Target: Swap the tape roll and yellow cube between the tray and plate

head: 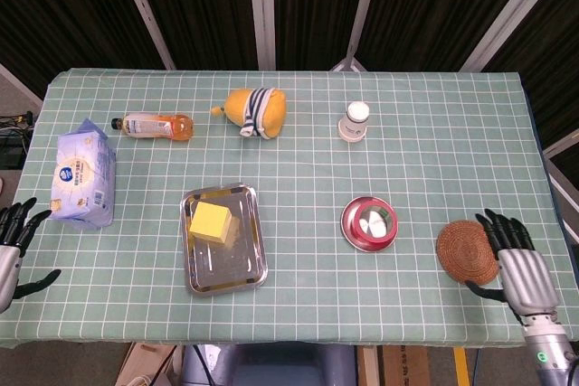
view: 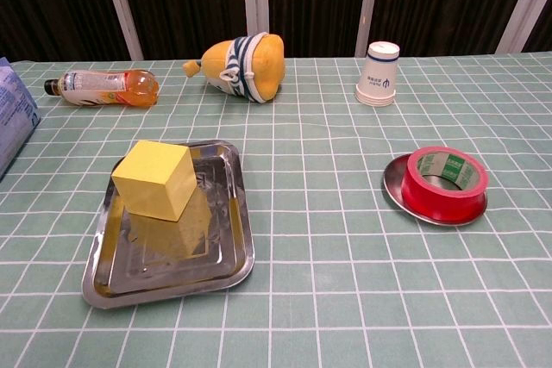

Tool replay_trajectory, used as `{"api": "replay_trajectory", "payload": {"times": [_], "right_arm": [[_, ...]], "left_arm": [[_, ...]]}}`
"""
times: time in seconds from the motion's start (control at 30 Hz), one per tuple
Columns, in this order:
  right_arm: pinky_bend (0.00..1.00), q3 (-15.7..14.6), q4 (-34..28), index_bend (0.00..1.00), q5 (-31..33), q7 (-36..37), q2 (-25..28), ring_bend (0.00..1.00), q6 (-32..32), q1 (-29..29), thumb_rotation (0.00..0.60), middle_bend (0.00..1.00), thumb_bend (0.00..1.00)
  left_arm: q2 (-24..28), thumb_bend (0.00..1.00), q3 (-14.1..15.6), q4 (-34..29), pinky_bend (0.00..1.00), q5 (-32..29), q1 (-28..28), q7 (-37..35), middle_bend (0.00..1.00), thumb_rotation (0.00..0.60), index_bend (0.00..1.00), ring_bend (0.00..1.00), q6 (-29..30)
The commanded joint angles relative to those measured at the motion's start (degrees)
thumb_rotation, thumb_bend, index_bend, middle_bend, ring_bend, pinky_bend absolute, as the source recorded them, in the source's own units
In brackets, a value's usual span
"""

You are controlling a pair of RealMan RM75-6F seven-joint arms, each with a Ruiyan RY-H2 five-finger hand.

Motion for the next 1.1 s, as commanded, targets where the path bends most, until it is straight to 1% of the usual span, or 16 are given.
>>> {"api": "replay_trajectory", "payload": {"times": [0.03, 0.13, 0.23, 0.4, 0.47, 0.57, 0.83, 0.93, 1.03, 1.1], "right_arm": [[0.0, 1.5, -3.5, 0.0, 2.6, -4.2, -1.4, 0.0, -8.0, 6.0, 0.6, 0.0, 0.05], [0.0, 3.3, -4.2, 0.0, 6.8, -8.0, -4.2, 0.0, -14.0, 10.5, 0.6, 0.0, 0.05], [0.0, 4.7, -3.3, 0.0, 11.0, -11.0, -7.8, 0.0, -17.9, 14.0, 0.6, 0.0, 0.05], [0.0, 6.2, 0.0, 0.0, 17.1, -16.2, -13.6, 0.0, -21.6, 18.5, 0.6, 0.0, 0.05], [0.0, 6.8, 1.6, 0.0, 20.2, -18.2, -15.8, 0.0, -22.7, 20.3, 0.6, 0.0, 0.05], [0.0, 7.3, 3.4, 0.0, 23.5, -20.2, -17.8, 0.0, -23.7, 22.3, 0.6, 0.0, 0.05], [0.0, 7.5, 6.6, 0.0, 29.9, -23.7, -20.1, 0.0, -25.2, 26.2, 0.6, 0.0, 0.05], [0.0, 7.5, 7.1, 0.02, 31.6, -24.2, -20.2, 0.05, -25.2, 27.0, 0.6, 0.04, 0.05], [0.0, 7.1, 7.2, 0.09, 32.1, -24.7, -20.2, 0.18, -24.3, 27.3, 0.6, 0.12, 0.04], [0.03, 6.8, 7.1, 0.14, 32.3, -24.8, -20.1, 0.25, -23.8, 27.4, 0.6, 0.18, 0.04]], "left_arm": [[0.0, 0.14, -0.2, 0.4, 0.02, -0.1, 0.1, -0.2, 0.0, 0.6, 0.15, 0.0, 0.2], [-0.8, 0.14, -0.4, 0.2, 0.02, -0.3, -0.2, 0.8, 0.0, 0.6, 0.15, 0.0, -0.1], [-1.4, 0.14, -0.7, 0.0, 0.02, -0.8, -0.4, 1.8, 0.0, 0.6, 0.15, 0.0, -0.2], [-1.7, 0.14, -1.4, -0.3, 0.02, -2.1, -0.4, 2.4, 0.0, 0.6, 0.15, 0.0, -0.3], [-1.8, 0.14, -1.6, -0.5, 0.02, -2.5, -0.4, 2.6, 0.0, 0.6, 0.15, 0.0, -0.3], [-1.8, 0.14, -1.8, -0.5, 0.02, -2.9, -0.3, 2.7, 0.0, 0.6, 0.15, 0.0, -0.1], [-1.5, 0.14, -1.9, -0.6, 0.02, -3.4, -0.1, 2.5, 0.0, 0.6, 0.15, 0.0, 0.0], [-1.4, 0.14, -1.9, -0.7, 0.02, -3.5, 0.0, 2.6, 0.0, 0.6, 0.15, 0.0, 0.0], [-1.4, 0.14, -2.0, -0.9, 0.02, -3.6, 0.1, 2.8, 0.0, 0.6, 0.15, 0.0, 0.3], [-1.4, 0.14, -2.0, -1.1, 0.02, -3.7, 0.2, 2.8, 0.0, 0.6, 0.15, 0.0, 0.5]]}}
